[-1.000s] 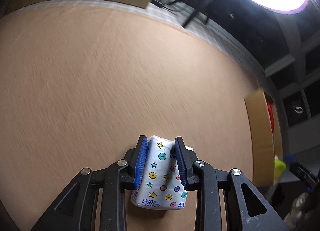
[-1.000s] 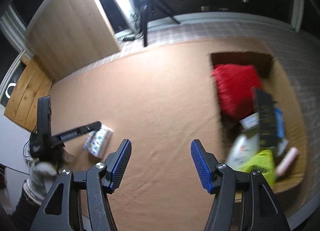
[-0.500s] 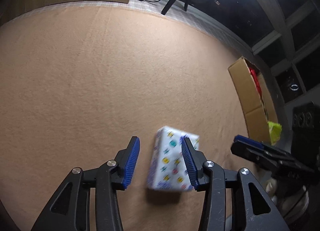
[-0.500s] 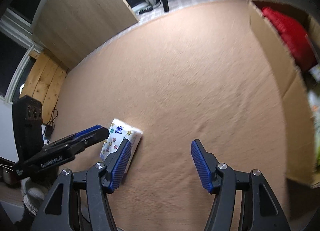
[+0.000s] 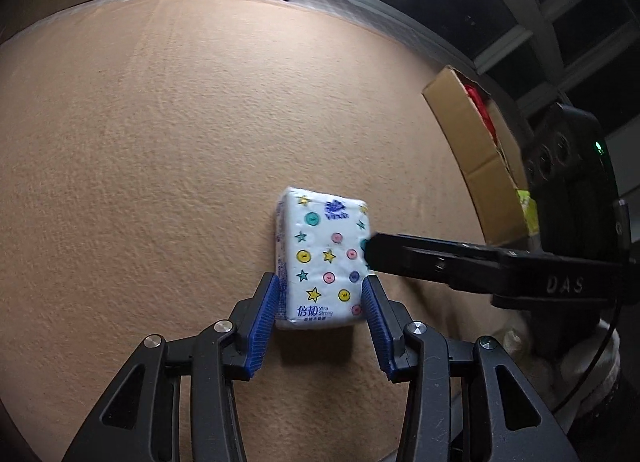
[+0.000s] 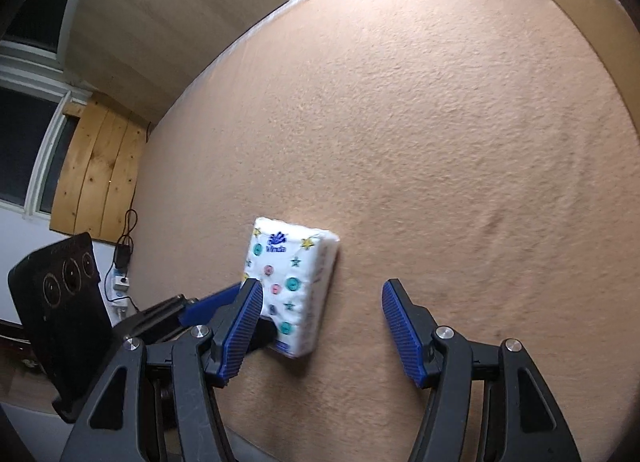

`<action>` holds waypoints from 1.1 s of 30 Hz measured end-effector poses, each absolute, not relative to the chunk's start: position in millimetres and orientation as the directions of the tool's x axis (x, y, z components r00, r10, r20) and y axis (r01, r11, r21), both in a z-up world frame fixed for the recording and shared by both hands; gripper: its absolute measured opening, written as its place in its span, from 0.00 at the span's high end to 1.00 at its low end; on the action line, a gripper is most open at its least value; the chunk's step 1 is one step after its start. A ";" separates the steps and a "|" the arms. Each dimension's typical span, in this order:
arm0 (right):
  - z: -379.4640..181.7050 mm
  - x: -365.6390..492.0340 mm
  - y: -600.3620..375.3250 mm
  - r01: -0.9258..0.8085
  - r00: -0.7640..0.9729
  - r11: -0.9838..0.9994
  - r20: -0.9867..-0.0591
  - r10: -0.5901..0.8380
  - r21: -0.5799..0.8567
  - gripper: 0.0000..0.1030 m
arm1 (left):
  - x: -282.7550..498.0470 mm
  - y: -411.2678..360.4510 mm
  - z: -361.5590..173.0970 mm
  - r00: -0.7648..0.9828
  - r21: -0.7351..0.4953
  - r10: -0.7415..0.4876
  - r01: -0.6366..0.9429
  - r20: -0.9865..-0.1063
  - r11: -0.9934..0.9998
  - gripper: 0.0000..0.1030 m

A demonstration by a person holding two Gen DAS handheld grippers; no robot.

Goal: Organize objects
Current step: 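Lift the white tissue pack with the left tool beside the right tool, then carry the tissue pack over the box and open the left tool to drop it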

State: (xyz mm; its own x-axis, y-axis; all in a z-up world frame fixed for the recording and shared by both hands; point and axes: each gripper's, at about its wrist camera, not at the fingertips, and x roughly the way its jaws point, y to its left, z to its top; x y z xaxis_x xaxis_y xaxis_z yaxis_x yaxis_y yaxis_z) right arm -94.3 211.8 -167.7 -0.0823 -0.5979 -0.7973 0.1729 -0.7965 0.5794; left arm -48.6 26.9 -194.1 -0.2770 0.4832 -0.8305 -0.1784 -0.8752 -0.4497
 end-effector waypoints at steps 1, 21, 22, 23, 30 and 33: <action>-167.1 -94.3 210.1 0.177 -0.082 -0.796 -0.798 -0.598 0.578 0.45 | -47.8 27.3 -193.7 -0.276 -0.449 0.483 -0.181 -0.831 -0.875 0.56; -129.9 -89.8 209.6 0.241 -0.132 -0.803 -0.802 -0.583 0.544 0.66 | -40.6 35.3 -161.8 -0.317 -0.417 0.477 -0.240 -0.820 -0.877 0.63; -124.8 -90.9 214.6 0.242 -0.143 -0.804 -0.799 -0.584 0.544 0.66 | -38.8 32.8 -157.9 -0.321 -0.417 0.480 -0.247 -0.816 -0.875 0.63; -119.9 -92.3 219.1 0.242 -0.157 -0.804 -0.796 -0.584 0.543 0.66 | -42.7 47.3 -154.1 -0.328 -0.415 0.481 -0.255 -0.813 -0.874 0.63; -82.5 -100.4 259.9 0.240 -0.270 -0.829 -0.786 -0.556 0.505 0.66 | -59.1 107.5 -125.0 -0.354 -0.408 0.515 -0.335 -0.781 -0.849 0.63; -71.9 -103.0 287.0 0.228 -0.308 -0.839 -0.780 -0.544 0.495 0.66 | -70.6 138.0 -114.9 -0.355 -0.409 0.531 -0.366 -0.769 -0.836 0.63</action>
State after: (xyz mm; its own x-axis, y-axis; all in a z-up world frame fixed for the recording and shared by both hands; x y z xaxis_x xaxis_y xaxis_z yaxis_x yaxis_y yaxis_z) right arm -103.0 287.0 -71.9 -0.3079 -0.5441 -0.7805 0.2279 -0.8386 0.4948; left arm -70.6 138.0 -114.9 -0.3553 0.5314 -0.7690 -0.3661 -0.8361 -0.4086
